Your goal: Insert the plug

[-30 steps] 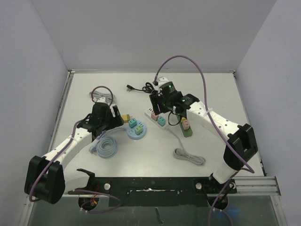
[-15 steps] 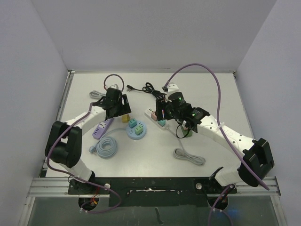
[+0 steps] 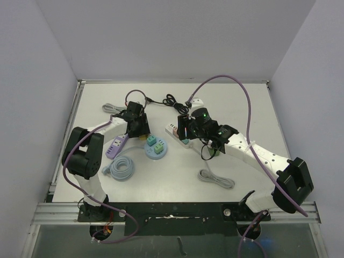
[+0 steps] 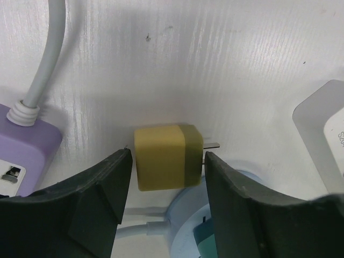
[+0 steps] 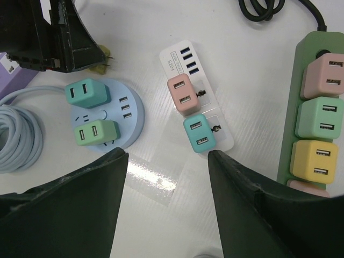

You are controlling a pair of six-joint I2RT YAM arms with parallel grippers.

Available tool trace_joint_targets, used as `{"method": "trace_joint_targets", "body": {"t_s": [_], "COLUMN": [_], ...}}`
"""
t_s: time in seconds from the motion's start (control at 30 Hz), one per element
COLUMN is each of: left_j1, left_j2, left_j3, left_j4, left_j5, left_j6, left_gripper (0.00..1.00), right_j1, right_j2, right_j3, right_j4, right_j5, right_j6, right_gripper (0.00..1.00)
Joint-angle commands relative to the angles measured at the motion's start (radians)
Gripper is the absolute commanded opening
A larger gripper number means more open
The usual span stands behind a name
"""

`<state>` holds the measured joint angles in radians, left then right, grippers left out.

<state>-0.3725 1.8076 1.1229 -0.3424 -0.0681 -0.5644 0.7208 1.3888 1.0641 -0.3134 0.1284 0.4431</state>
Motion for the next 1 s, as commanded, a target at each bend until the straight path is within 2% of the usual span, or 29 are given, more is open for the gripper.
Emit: {"method": "trace_joint_targets", "body": {"t_s": [0.0,0.17,0.4,0.53,0.8,0.97], "left_j1": [-0.006,-0.006,-0.004,0.0,-0.005,-0.015], "left_j2": [0.0,-0.067,-0.244,-0.343,-0.503,-0.58], "left_j3": [0.031,0.025,-0.039,-0.056,-0.099,-0.112], "left_j4": [0.008,0.023,0.065,0.072,0.176,0.211], "left_j5": [0.009,-0.014,0.031,0.144,0.521,0.608], "left_j6": [0.003,-0.006,-0.028,-0.053,-0.139,-0.186], "left_gripper": [0.48,0.41,0.39,0.39,0.39,0.39], "right_j1": [0.006,0.006,0.005,0.006,0.008,0.026], "right_j2": [-0.032,-0.048,-0.141,-0.226,-0.352,-0.369], "right_j3": [0.007,-0.013,-0.121,-0.211,-0.416,-0.472], "right_j4": [0.057,0.088,0.248,0.408,0.759,0.938], "right_j5": [0.02,0.007,-0.01,-0.033,-0.242,-0.294], "right_j6": [0.018,0.028,0.06,0.023,-0.178,-0.19], "right_gripper": [0.61,0.61,0.61,0.61,0.63,0.65]}}
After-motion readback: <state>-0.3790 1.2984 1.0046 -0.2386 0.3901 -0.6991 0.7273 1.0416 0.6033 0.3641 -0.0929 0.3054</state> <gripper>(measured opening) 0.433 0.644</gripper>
